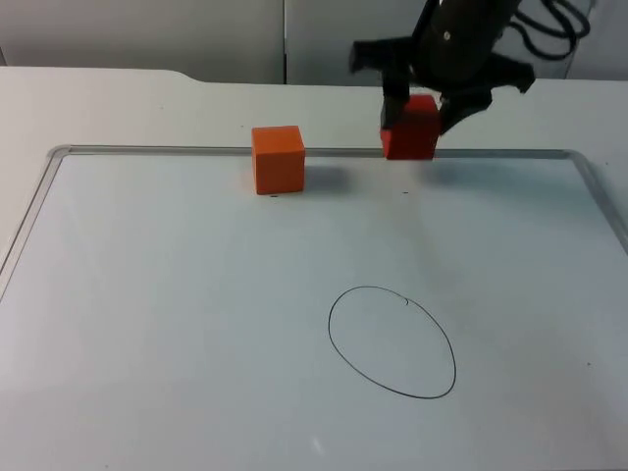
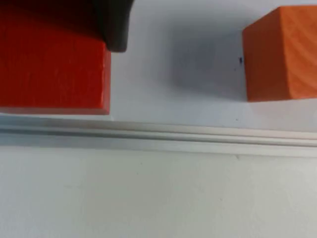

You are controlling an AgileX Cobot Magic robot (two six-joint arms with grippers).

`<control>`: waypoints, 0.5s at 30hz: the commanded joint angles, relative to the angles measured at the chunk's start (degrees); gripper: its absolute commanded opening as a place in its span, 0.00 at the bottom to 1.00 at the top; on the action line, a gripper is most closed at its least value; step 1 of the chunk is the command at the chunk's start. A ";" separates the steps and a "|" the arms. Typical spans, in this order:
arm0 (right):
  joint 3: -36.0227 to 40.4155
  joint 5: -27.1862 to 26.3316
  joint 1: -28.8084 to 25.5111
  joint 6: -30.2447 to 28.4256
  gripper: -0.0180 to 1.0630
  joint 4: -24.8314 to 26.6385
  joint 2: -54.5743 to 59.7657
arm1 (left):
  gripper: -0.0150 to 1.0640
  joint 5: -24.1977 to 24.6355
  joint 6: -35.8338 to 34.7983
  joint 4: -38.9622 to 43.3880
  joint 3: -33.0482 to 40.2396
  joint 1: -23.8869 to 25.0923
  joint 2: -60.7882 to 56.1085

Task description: Pick up one cube with the left hand and another cube with the right hand. First place the cube in the right hand at the target position, then stack the cube in the left hand on top.

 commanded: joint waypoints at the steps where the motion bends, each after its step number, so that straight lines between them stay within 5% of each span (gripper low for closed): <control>1: -0.55 1.62 0.25 -3.43 0.01 -0.27 -5.36 | 0.99 -0.45 -0.04 -0.28 0.41 0.23 -0.21; 7: -0.55 9.65 0.25 -12.09 0.01 -0.27 -16.21 | 0.99 -0.45 -0.04 -0.28 0.41 0.23 -0.21; 12: -0.55 17.35 0.25 -13.97 0.01 -5.60 -23.99 | 0.99 -0.45 -0.04 -0.28 0.41 0.23 -0.21; 15: -0.07 17.35 0.25 -14.73 0.01 -6.34 -28.01 | 0.99 -0.45 -0.04 -0.28 0.41 0.23 -0.21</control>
